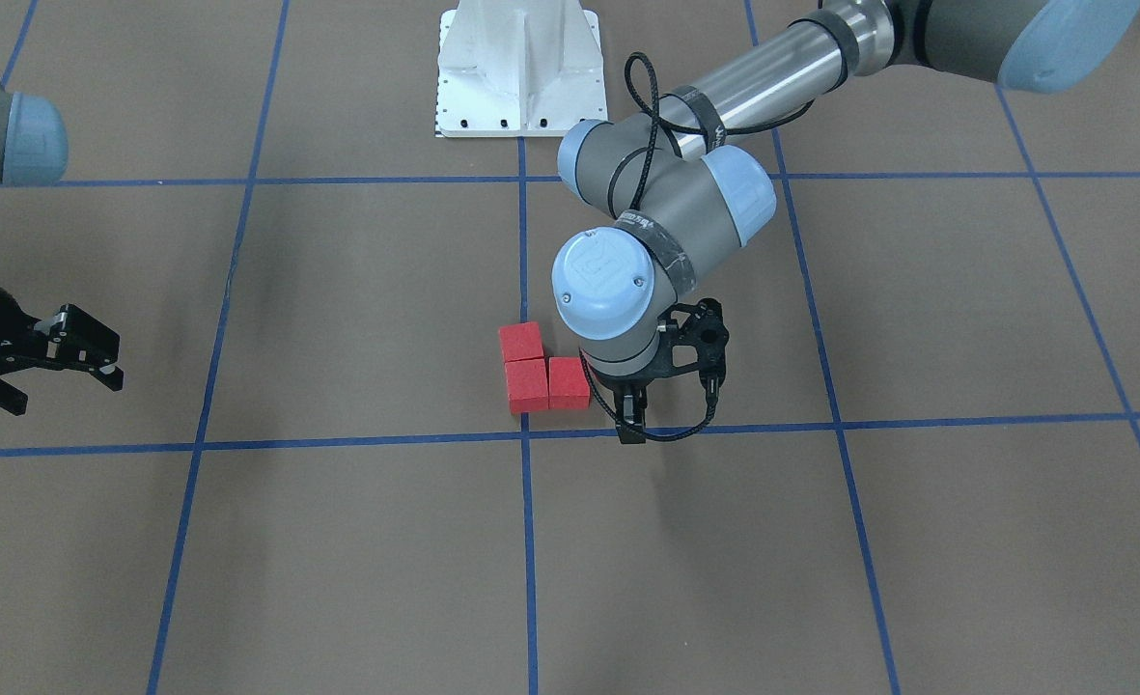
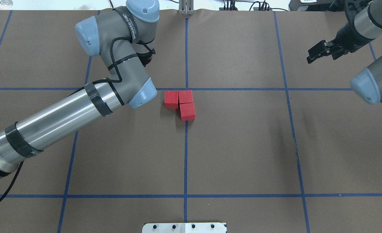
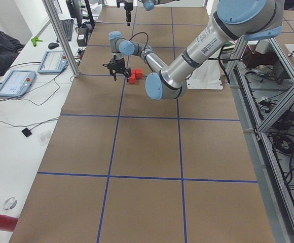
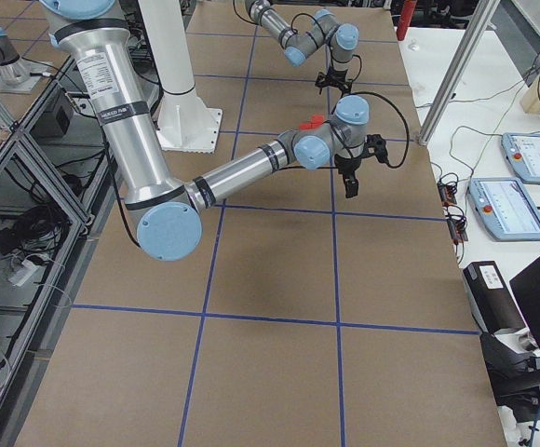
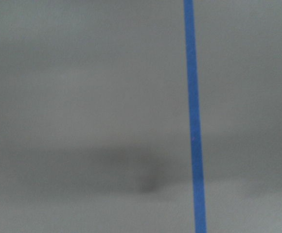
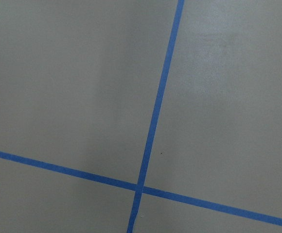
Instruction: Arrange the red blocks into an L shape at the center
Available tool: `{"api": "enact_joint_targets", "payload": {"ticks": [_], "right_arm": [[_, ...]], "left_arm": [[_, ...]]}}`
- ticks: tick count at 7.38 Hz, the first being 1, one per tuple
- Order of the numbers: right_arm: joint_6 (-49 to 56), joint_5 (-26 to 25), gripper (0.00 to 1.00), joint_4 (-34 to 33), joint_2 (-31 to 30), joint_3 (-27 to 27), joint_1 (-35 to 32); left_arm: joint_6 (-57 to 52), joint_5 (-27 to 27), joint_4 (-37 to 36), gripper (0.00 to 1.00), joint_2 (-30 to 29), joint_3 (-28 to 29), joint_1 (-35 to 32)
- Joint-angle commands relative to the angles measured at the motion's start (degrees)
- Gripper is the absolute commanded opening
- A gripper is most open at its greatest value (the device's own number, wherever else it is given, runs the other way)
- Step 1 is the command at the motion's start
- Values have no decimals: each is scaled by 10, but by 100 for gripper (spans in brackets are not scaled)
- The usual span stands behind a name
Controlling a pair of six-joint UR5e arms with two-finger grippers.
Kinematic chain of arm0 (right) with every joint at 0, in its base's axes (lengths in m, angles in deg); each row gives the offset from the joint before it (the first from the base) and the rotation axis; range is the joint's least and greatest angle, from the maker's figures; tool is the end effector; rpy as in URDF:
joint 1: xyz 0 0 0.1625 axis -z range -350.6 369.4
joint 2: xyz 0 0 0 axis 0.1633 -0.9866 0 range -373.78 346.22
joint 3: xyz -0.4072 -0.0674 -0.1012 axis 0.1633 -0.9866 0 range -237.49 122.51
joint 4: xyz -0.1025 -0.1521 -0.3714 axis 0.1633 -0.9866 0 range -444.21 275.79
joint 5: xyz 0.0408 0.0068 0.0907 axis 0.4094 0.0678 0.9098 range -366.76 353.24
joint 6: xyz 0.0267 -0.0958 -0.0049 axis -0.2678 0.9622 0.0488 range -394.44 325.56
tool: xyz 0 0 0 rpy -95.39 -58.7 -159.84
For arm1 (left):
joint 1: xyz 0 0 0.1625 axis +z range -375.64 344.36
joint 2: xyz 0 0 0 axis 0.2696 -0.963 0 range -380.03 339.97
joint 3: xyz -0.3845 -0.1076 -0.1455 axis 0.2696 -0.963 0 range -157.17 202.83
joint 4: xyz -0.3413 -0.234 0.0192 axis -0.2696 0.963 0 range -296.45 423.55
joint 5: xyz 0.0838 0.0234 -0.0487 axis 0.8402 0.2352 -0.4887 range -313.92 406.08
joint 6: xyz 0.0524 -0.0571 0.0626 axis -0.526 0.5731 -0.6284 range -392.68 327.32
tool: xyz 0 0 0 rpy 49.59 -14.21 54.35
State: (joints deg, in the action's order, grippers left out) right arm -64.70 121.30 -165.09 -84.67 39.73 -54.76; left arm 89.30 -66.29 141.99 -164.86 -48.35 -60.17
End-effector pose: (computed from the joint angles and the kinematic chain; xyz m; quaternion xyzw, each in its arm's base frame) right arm -0.2044 -0.5868 0.3962 0.1080 -0.4094 -0.0645 0.9036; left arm 0.4988 -0.6246 0.2192 -0.1657 0.2273 -0.5614 0.7783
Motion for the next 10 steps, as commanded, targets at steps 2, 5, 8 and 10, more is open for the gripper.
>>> {"api": "enact_joint_targets", "payload": {"ticks": [2,5,8,10], "right_arm": [[6,-68,99,-1,-3,-26,-6],[16,-39,99,-3,-20,-35,-46],[134,4,99,-3,-89,-35,-107],[153,64,99,1,-144,-29,-157]], "left_arm": [[-357,5,73,100,78,-41,-82],[-699,-54,144,100,186,-46,-180],[-954,-114,181,100,353,-144,-275],[-1167,-146,180,100,408,-150,-351]]}}
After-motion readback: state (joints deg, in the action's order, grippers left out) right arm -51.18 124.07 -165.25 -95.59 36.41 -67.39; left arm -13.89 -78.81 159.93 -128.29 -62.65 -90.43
